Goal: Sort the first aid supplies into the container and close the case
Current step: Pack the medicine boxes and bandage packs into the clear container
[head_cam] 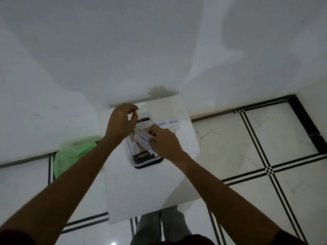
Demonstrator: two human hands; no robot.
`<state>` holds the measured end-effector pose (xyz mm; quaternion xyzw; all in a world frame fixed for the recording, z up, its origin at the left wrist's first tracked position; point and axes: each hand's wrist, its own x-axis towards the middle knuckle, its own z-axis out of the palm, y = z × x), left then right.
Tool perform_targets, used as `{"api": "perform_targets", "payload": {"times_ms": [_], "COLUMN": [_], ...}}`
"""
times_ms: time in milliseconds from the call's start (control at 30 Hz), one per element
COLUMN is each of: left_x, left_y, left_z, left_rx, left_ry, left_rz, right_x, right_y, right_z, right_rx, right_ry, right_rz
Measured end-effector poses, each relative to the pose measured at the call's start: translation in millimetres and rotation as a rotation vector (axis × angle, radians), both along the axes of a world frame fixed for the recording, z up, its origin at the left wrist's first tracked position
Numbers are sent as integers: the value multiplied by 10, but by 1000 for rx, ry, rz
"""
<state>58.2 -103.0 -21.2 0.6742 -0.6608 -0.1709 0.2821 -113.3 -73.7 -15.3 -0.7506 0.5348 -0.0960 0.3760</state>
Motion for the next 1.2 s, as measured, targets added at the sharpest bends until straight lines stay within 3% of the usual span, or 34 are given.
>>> {"api": "perform_targets", "payload": {"times_ms": [133,233,400,467,633,800,1033,1200], "left_x": [-162,-395,-849,-955,-1109,-1126,-931,-586], "left_y": [-544,-901,-1179,-1238,-1258,-1291,-1370,-1383], "left_z": [-82,-274,-649,-749,-796,-845,-726,-250], "left_rx": [96,386,760,796,730,789,739,465], "left_ry": [-73,-98,-463,-554,-610,-649,-231,234], "left_rz": [-255,-355,-551,-565,-552,-557,-555,-119], "right_x": [16,-18,-23,-43,-90,-119,-153,-155], "right_y": [0,76,214,204,199,181,236,243], "right_z": [-224,-362,-514,-525,-644,-653,-592,-565], "right_rx": [-287,-451,-488,-484,-496,-478,-481,-498], "right_ry": [147,193,239,204,168,182,225,277], "right_rz": [31,39,39,14,37,91,161,193]}}
